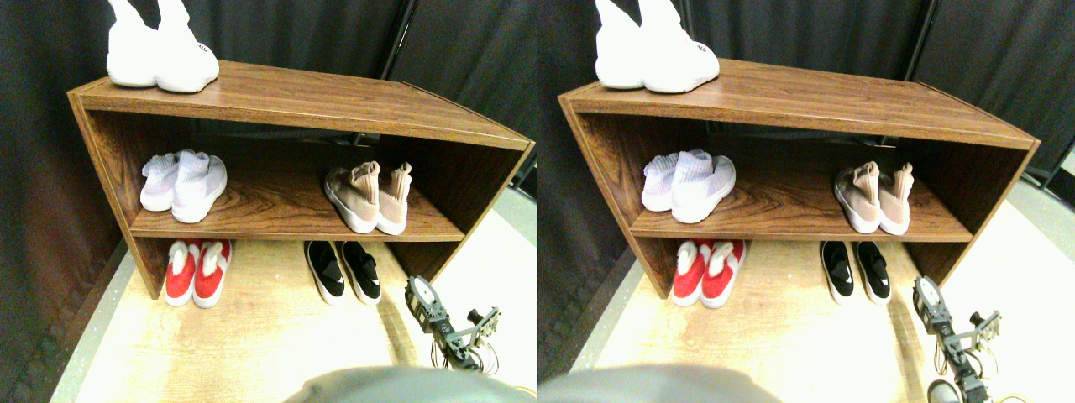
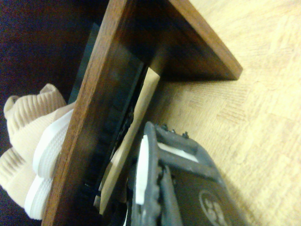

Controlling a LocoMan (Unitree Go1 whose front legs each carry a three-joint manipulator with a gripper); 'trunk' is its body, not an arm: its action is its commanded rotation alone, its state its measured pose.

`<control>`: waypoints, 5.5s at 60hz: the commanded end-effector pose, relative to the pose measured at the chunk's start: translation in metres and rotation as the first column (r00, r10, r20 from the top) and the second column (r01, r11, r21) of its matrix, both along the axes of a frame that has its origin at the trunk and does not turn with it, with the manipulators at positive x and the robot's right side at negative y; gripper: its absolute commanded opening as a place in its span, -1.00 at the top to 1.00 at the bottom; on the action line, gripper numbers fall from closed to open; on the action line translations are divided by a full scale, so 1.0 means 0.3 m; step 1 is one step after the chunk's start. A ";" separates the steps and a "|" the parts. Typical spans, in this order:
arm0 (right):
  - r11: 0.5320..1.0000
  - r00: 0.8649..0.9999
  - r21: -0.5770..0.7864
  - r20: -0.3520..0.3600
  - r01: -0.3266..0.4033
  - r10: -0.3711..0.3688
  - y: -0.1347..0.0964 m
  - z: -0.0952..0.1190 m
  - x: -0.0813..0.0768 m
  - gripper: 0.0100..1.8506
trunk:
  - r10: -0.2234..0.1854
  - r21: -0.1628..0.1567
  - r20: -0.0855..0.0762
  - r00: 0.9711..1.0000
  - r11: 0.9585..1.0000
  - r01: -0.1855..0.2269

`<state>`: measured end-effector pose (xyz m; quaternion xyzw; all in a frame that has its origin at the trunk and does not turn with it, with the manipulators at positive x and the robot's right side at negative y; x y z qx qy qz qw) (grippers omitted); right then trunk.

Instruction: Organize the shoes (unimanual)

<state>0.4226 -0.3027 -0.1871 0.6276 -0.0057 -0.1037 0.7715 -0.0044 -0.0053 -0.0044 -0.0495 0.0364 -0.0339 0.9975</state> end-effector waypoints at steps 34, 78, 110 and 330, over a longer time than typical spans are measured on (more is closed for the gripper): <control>0.995 0.991 -0.018 -0.084 0.099 -0.101 -0.092 -0.075 0.172 0.94 | 0.017 -0.030 -0.007 1.000 0.999 -0.018; 0.993 0.984 0.020 -0.139 0.115 -0.111 -0.051 -0.148 0.266 0.94 | 0.049 -0.044 -0.004 0.999 0.998 -0.049; 0.997 0.984 0.026 -0.167 0.076 -0.070 0.031 -0.151 0.266 0.94 | 0.055 -0.055 -0.005 0.998 0.997 -0.056; 0.937 0.912 -0.145 0.224 -0.318 0.344 0.247 0.381 -0.204 0.94 | 0.056 -0.060 0.194 0.979 0.997 -0.045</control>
